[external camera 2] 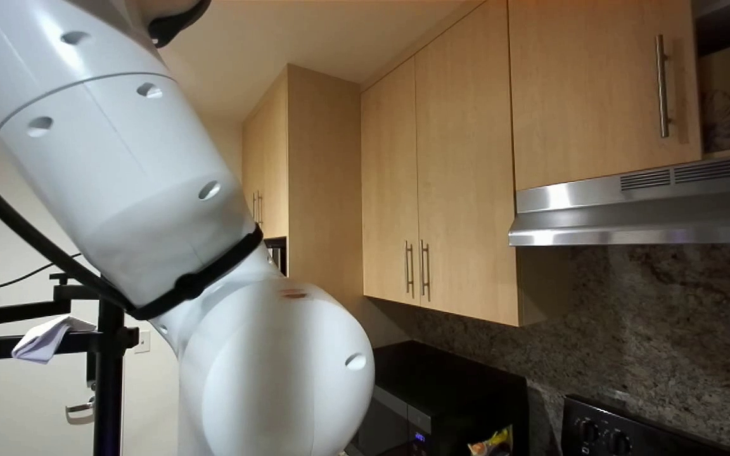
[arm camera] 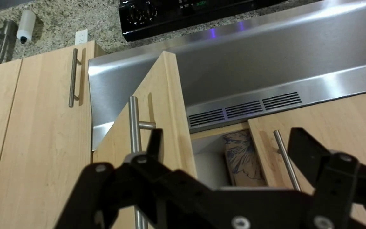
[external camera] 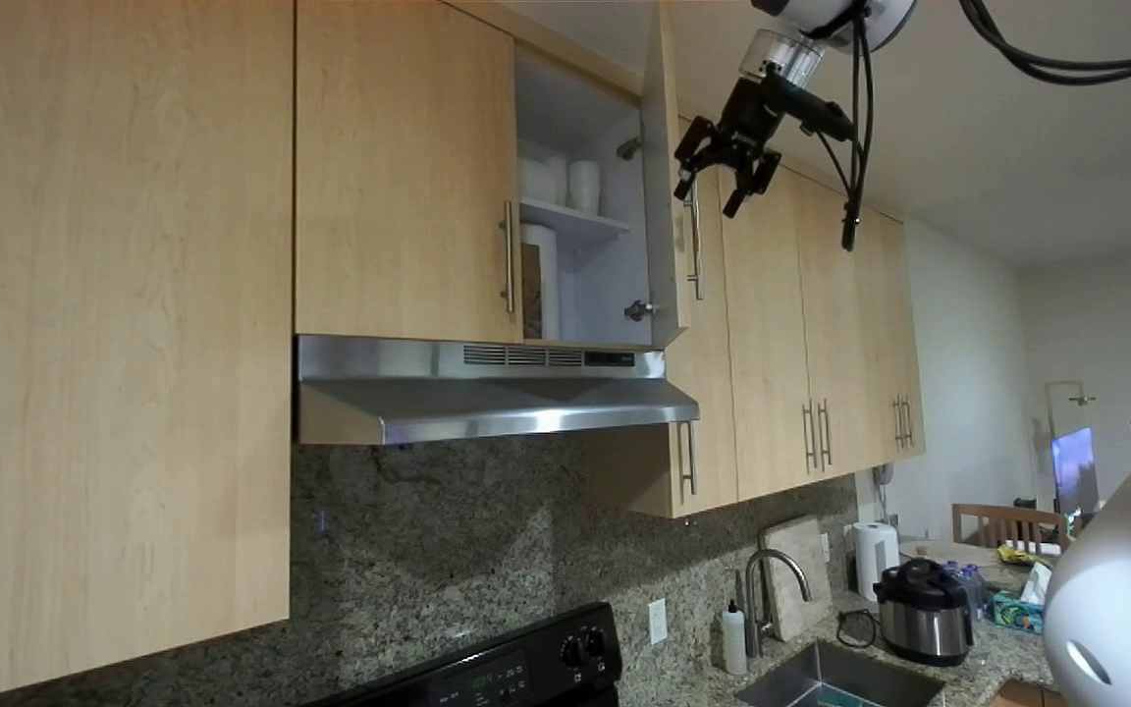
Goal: Close the cupboard drawer.
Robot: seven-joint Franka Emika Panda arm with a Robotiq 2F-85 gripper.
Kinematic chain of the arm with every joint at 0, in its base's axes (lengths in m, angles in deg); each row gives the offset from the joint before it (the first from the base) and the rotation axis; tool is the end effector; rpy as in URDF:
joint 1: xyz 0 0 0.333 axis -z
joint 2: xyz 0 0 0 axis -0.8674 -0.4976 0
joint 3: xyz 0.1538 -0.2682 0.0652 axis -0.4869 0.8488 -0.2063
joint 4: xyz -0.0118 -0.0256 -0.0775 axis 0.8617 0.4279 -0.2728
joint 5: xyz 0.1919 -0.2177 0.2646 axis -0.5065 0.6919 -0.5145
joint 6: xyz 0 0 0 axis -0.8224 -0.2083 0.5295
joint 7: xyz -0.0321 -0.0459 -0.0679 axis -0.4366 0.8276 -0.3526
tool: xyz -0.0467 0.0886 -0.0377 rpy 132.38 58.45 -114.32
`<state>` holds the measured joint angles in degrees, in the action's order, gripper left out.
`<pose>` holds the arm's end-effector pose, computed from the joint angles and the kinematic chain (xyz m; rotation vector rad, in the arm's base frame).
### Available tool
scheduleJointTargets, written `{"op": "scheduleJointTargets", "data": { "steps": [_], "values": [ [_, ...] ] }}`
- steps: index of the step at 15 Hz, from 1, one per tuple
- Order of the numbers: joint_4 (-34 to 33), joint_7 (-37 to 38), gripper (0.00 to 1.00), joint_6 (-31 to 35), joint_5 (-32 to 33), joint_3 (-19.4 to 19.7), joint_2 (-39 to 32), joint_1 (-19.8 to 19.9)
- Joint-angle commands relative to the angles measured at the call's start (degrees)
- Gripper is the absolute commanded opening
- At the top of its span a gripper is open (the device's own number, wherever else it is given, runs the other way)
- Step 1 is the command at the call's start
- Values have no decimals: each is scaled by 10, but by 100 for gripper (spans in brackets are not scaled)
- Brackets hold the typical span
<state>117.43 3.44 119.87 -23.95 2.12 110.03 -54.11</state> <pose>0.3112 -0.2102 0.8427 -2.8393 0.4595 -1.1127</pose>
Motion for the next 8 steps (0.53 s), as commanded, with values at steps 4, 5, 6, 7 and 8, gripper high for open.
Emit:
{"op": "scheduleJointTargets", "data": {
  "steps": [4, 5, 6, 7, 8],
  "values": [
    [-3, -6, 100, 0, -12, 0, -5, 6],
    [-4, -10, 100, 2, -14, 2, -7, 5],
    [-3, -12, 100, 14, -15, 4, -8, 4],
    [-8, -17, 100, 18, -17, 7, -12, 2],
    [-9, -21, 100, 27, -17, 10, -16, 1]
  ]
}}
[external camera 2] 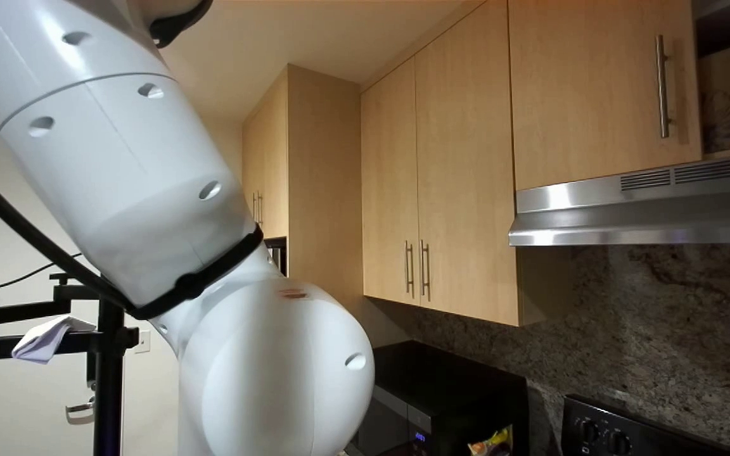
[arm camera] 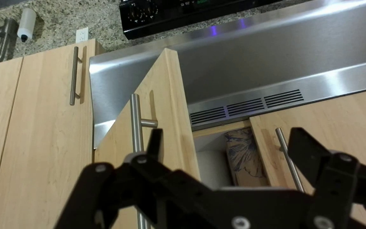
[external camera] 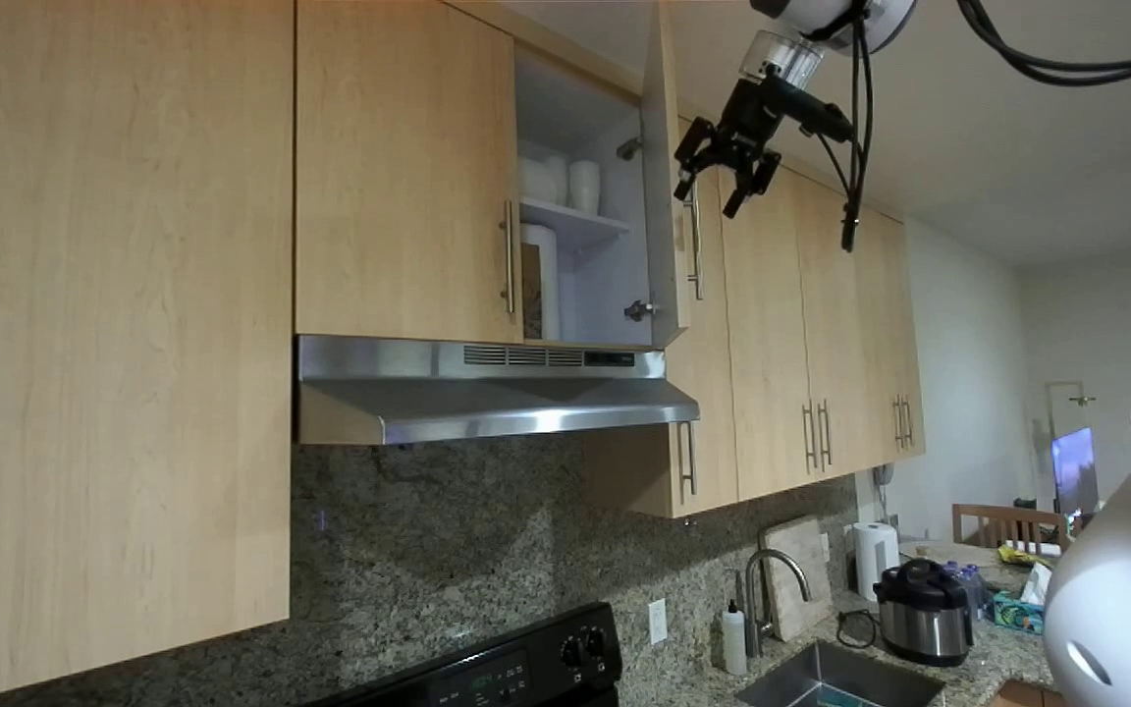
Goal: Close the cupboard drawer.
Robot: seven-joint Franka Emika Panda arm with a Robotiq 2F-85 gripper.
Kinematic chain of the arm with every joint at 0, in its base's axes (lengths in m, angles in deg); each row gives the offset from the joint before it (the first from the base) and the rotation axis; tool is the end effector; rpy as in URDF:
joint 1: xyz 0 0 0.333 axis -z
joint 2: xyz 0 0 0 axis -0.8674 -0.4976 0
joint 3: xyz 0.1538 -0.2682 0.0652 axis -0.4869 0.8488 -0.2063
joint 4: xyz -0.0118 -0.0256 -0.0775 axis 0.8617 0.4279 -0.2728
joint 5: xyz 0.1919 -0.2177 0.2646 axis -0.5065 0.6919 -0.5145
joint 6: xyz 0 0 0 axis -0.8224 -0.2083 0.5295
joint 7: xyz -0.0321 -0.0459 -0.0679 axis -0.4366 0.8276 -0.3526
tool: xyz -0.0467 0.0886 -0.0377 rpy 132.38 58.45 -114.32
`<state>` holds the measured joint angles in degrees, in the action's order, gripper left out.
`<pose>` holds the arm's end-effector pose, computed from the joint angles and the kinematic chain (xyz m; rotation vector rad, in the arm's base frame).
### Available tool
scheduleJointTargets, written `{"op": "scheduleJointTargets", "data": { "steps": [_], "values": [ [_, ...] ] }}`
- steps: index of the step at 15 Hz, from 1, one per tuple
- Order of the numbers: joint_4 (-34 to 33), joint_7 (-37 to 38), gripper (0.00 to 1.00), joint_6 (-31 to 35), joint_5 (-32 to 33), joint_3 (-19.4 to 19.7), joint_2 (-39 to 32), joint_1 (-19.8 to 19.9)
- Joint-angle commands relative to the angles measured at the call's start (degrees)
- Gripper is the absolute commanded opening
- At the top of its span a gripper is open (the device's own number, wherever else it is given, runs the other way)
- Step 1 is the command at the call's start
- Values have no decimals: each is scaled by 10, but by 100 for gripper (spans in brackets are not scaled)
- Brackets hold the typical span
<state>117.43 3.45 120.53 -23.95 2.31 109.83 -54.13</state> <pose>0.3125 -0.2125 0.8428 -2.8361 0.4661 -1.1244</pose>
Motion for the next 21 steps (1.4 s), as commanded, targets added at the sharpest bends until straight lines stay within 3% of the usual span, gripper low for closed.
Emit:
{"op": "scheduleJointTargets", "data": {
  "steps": [1, 10, 21],
  "values": [
    [-11, -23, 100, 25, -19, 11, -17, 0],
    [-66, -93, 100, 58, -95, 36, -75, -41],
    [-134, -84, 100, 88, -95, 30, -141, -27]
  ]
}}
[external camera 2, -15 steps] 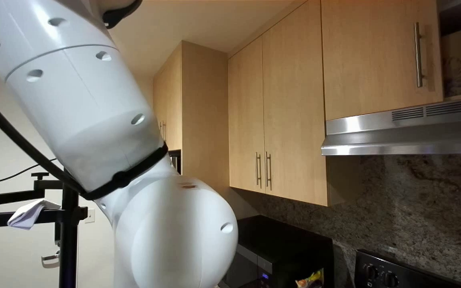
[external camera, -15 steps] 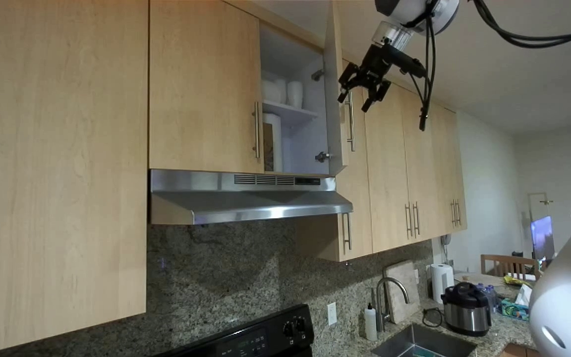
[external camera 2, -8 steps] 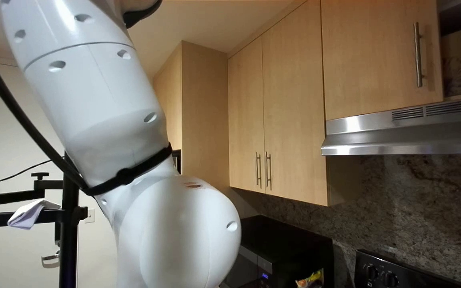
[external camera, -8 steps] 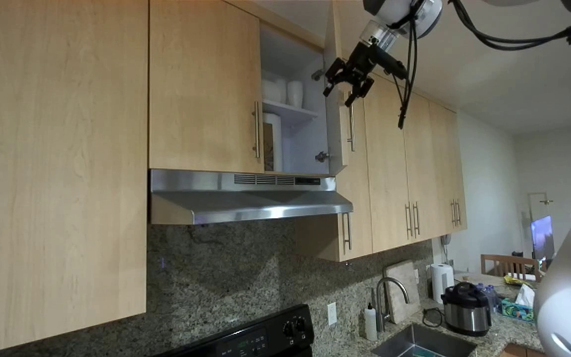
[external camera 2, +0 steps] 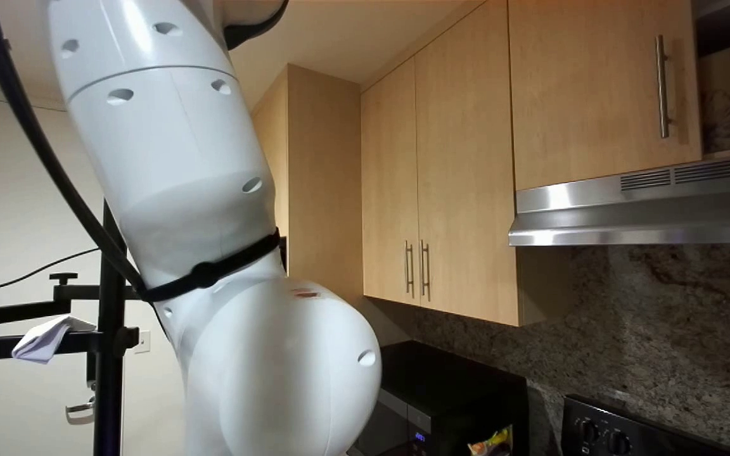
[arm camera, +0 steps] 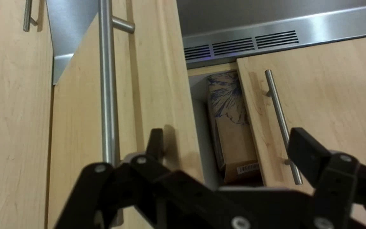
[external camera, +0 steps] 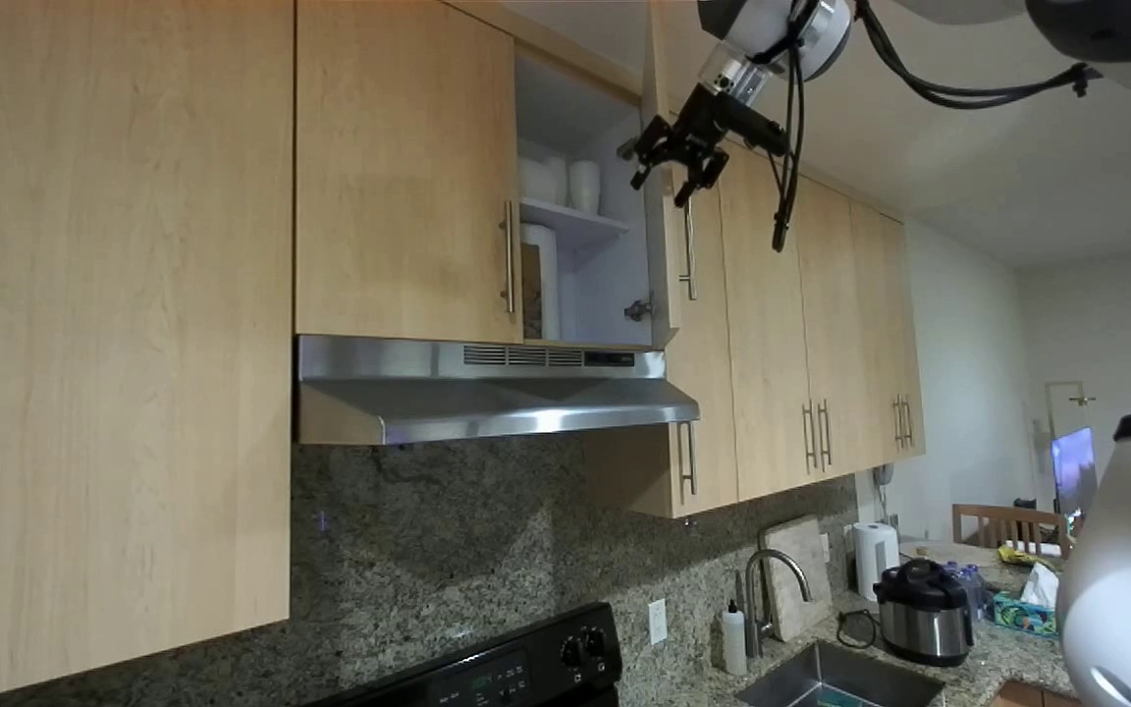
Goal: Close the cupboard drawer.
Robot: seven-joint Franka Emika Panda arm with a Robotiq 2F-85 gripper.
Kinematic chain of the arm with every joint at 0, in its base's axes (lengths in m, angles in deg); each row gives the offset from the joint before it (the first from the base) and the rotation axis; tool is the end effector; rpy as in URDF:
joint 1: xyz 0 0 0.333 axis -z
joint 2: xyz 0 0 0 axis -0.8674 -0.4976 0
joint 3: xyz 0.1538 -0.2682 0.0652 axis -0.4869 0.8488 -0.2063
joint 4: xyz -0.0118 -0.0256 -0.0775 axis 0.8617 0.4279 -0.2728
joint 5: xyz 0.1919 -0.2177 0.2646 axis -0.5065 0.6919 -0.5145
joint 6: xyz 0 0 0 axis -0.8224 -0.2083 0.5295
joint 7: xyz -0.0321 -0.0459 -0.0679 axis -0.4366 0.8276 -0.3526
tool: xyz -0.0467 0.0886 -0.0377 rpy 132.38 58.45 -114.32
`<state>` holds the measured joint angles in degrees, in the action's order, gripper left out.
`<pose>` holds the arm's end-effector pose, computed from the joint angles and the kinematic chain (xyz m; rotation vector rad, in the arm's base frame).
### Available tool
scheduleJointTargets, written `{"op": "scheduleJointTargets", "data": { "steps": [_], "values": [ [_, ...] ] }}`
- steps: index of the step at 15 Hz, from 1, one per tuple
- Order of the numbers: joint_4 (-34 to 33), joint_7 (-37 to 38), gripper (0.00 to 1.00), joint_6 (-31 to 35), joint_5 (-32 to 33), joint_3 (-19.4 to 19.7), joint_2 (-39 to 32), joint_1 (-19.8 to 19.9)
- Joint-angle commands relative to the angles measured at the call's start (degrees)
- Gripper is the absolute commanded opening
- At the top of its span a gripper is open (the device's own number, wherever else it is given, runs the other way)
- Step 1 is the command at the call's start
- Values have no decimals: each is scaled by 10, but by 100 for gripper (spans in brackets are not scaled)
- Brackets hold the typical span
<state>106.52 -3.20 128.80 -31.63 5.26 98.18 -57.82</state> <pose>0.3832 -0.2204 0.8730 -2.7571 0.3148 -1.3435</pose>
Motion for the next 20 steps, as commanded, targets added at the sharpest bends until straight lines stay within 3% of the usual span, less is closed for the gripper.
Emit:
{"op": "scheduleJointTargets", "data": {
  "steps": [1, 11, 20],
  "values": [
    [-33, -20, 100, -2, -23, 3, -30, 8],
    [-143, -53, 100, -85, -74, 1, -117, 11],
    [-309, -81, 100, -175, -88, -42, -243, 49]
  ]
}}
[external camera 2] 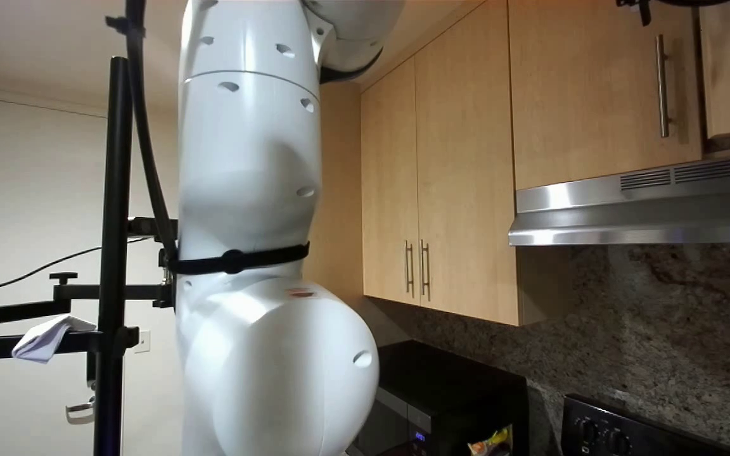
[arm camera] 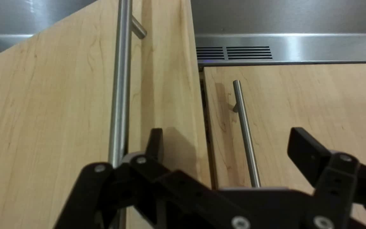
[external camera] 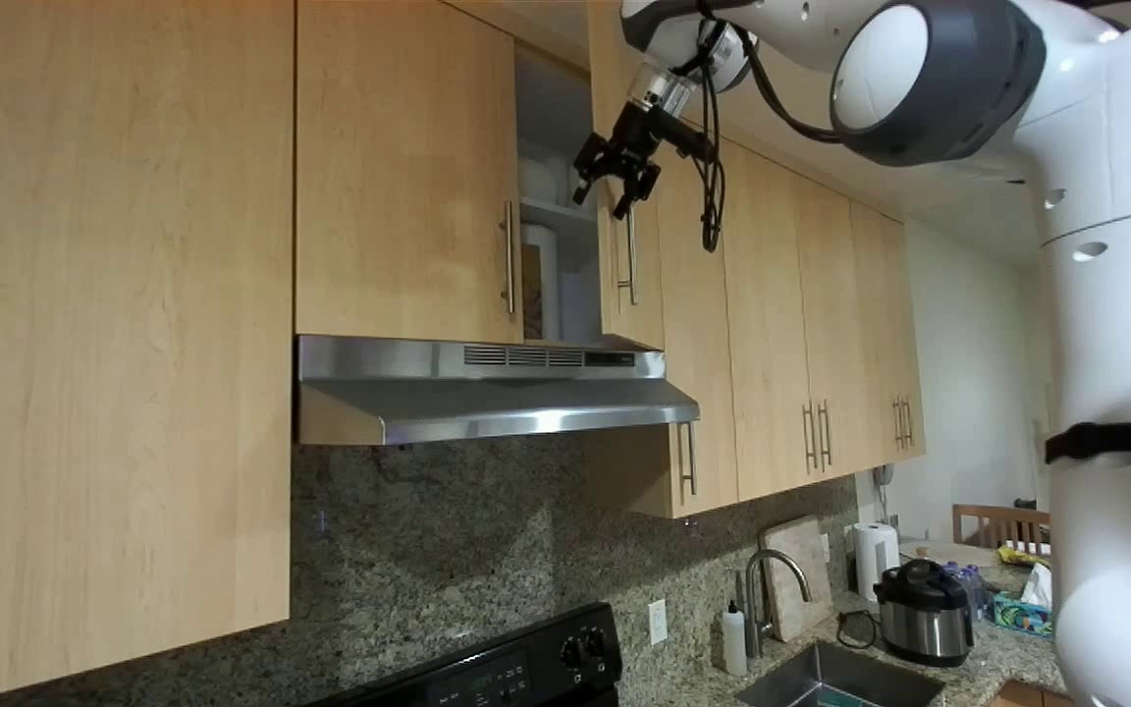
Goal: Close the cupboard drawer.
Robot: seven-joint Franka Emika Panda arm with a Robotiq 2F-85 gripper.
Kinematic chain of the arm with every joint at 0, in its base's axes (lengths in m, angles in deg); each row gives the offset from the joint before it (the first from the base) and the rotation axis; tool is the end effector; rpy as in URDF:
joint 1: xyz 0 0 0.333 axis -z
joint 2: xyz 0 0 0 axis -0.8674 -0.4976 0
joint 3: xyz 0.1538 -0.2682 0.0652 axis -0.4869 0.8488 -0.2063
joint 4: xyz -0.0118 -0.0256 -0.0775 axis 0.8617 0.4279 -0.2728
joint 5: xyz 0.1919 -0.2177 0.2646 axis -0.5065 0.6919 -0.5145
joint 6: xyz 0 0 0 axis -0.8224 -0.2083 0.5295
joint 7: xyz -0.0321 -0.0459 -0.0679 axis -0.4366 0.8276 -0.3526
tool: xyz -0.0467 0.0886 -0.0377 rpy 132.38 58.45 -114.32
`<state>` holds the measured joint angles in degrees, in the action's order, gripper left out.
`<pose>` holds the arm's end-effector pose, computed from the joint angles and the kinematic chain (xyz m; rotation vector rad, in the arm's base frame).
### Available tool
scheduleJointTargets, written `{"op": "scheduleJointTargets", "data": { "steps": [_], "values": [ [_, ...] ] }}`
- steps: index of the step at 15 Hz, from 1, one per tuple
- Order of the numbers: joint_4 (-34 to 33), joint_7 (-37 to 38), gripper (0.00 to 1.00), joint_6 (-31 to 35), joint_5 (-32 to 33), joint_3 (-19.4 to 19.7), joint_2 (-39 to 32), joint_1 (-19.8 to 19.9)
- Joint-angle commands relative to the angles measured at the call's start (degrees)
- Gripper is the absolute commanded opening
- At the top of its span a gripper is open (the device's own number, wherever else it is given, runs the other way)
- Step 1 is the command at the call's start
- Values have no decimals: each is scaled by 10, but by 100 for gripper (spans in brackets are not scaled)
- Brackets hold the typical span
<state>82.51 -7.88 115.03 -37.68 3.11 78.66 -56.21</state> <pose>0.4823 -0.1801 0.8816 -2.8617 0.0678 -1.1523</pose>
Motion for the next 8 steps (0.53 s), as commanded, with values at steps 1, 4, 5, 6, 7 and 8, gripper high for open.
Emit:
{"op": "scheduleJointTargets", "data": {
  "steps": [1, 4, 5, 6, 7, 8],
  "values": [
    [-88, -38, 100, -45, -32, -29, -58, 40],
    [-129, -51, 100, -62, -53, -29, -84, 37],
    [-144, -56, 100, -72, -60, -34, -93, 40],
    [-155, -62, 100, -83, -66, -35, -100, 40],
    [-165, -67, 100, -94, -73, -37, -105, 40],
    [-173, -73, 100, -103, -75, -37, -109, 40]
  ]
}}
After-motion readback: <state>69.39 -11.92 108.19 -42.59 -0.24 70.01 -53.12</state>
